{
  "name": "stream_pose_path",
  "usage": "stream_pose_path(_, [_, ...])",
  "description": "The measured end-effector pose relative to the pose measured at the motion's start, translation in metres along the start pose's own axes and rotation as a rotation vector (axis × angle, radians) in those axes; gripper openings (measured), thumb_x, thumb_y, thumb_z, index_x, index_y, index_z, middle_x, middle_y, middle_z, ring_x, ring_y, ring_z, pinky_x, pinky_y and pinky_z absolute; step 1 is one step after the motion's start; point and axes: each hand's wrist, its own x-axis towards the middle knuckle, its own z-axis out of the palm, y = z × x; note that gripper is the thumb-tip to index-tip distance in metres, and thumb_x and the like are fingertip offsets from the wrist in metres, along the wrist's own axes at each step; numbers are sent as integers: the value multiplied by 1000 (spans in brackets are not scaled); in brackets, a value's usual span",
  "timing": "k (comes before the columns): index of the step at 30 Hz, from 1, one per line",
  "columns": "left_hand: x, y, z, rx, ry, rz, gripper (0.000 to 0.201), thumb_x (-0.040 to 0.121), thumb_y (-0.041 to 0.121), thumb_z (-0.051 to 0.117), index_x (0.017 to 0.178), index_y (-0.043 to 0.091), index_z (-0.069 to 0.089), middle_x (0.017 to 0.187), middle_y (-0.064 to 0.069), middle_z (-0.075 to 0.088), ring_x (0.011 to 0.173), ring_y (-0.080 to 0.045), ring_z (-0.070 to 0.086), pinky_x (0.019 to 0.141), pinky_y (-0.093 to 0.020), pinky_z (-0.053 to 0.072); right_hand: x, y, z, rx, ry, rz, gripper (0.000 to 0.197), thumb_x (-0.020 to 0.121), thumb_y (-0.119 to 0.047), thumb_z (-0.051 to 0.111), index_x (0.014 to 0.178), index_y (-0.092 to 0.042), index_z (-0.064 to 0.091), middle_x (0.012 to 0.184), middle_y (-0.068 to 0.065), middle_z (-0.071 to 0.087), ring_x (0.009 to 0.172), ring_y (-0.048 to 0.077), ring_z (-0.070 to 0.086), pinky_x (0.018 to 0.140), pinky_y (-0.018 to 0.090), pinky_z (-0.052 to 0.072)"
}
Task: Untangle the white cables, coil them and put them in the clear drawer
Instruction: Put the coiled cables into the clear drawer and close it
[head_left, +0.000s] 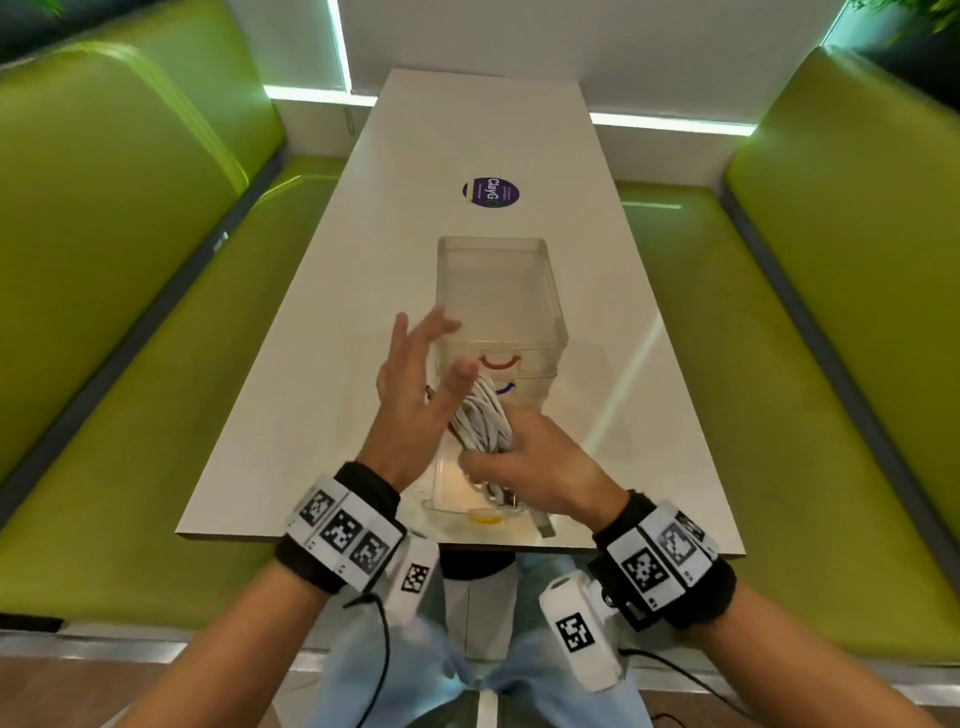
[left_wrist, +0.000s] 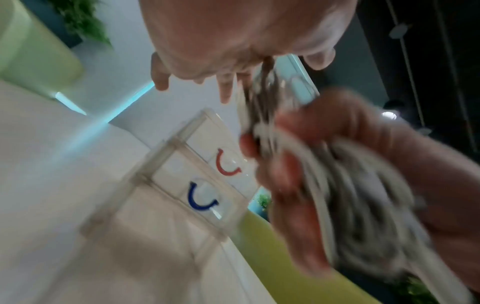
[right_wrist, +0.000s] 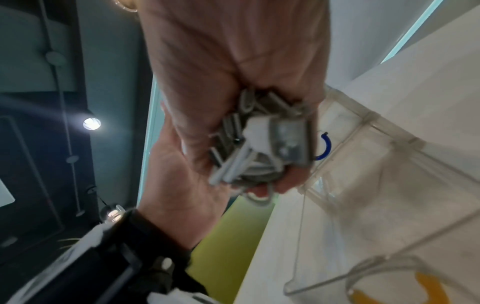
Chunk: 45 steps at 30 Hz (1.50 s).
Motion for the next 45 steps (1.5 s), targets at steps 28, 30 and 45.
stream_pose_path(28, [65, 1, -10, 577, -287, 17, 47, 91, 21, 61, 135, 34, 49, 158, -6, 20, 137, -29, 37, 110, -38, 29, 31, 18, 25, -691, -135, 463, 85, 96, -49, 40, 146, 8, 2, 154, 26, 3, 140, 37, 21, 115, 40, 24])
stream_pose_path(30, [65, 2, -10, 580, -290, 10, 47, 91, 22, 61, 135, 34, 49, 158, -6, 20, 138, -30, 36, 110, -37, 28, 14, 29, 40, -837, -88, 324, 78, 100, -44, 33, 147, 0, -11, 155, 25, -5, 143, 39, 9, 115, 44, 20])
stream_pose_path(45, [69, 6, -14, 600, -335, -38, 48, 90, 23, 63, 134, 37, 49, 158, -6, 21, 139, -30, 33, 115, -40, 26, 21, 44, 44, -952, -283, 51, 97, 89, -27, 60, 147, 0, -13, 153, 27, -20, 143, 40, -17, 119, 47, -4])
